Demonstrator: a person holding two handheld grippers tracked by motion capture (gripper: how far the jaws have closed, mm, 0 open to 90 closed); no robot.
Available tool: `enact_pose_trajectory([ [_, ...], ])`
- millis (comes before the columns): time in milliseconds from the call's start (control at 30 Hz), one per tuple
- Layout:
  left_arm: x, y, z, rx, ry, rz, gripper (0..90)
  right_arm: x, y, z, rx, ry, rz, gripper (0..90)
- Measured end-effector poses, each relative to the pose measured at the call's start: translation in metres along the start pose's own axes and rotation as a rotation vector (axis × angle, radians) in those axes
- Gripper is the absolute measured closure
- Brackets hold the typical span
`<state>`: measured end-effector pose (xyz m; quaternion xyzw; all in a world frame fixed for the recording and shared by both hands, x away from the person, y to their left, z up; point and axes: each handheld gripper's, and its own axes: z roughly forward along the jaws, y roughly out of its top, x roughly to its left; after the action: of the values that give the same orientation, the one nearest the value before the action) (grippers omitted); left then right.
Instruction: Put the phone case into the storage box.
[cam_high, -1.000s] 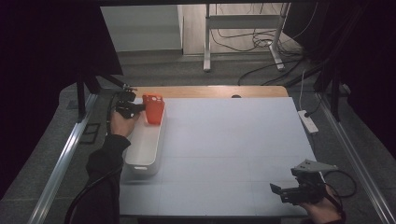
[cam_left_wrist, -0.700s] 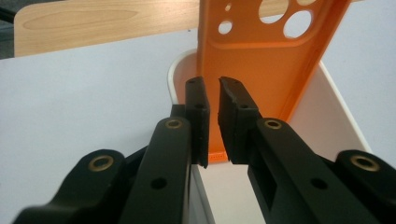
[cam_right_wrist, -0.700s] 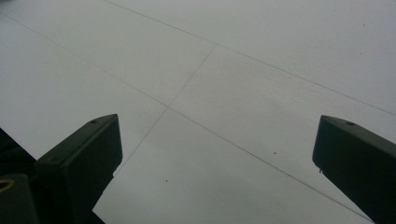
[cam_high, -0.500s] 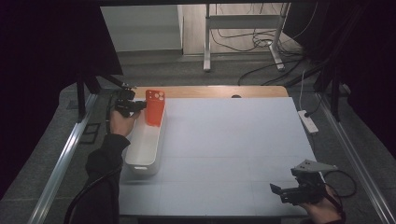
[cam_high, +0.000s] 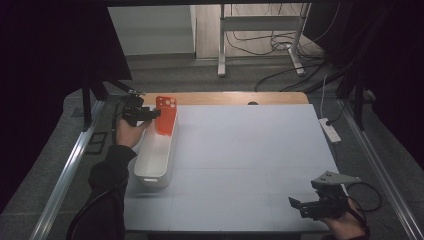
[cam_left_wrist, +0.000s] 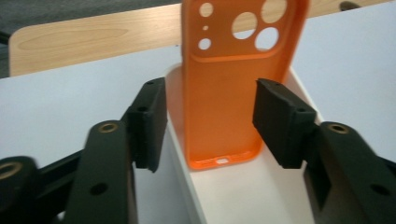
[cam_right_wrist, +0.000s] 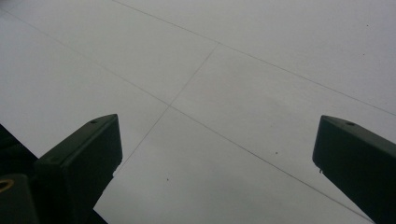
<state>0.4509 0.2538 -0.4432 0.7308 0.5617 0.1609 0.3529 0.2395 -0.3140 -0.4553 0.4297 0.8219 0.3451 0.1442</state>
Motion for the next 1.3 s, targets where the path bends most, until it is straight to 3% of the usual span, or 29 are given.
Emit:
enact_pose_trajectory([
  [400,-0.007,-0.007,-0.013,-0.025,-0.042,0.046,23.0,0.0,0.0,0.0,0.003,0.0,0.0,1.9],
  [700,-0.01,-0.011,-0.021,-0.042,-0.096,0.046,9.4,0.0,0.0,0.0,0.003,-0.001,0.0,1.7],
  [1067,-0.019,-0.022,-0.026,-0.042,-0.139,0.088,3.7,0.001,0.0,0.0,0.002,0.002,-0.004,1.7],
  [1300,-0.023,-0.029,-0.031,-0.048,-0.143,0.108,2.2,0.001,0.0,0.0,0.003,0.002,-0.007,1.6],
])
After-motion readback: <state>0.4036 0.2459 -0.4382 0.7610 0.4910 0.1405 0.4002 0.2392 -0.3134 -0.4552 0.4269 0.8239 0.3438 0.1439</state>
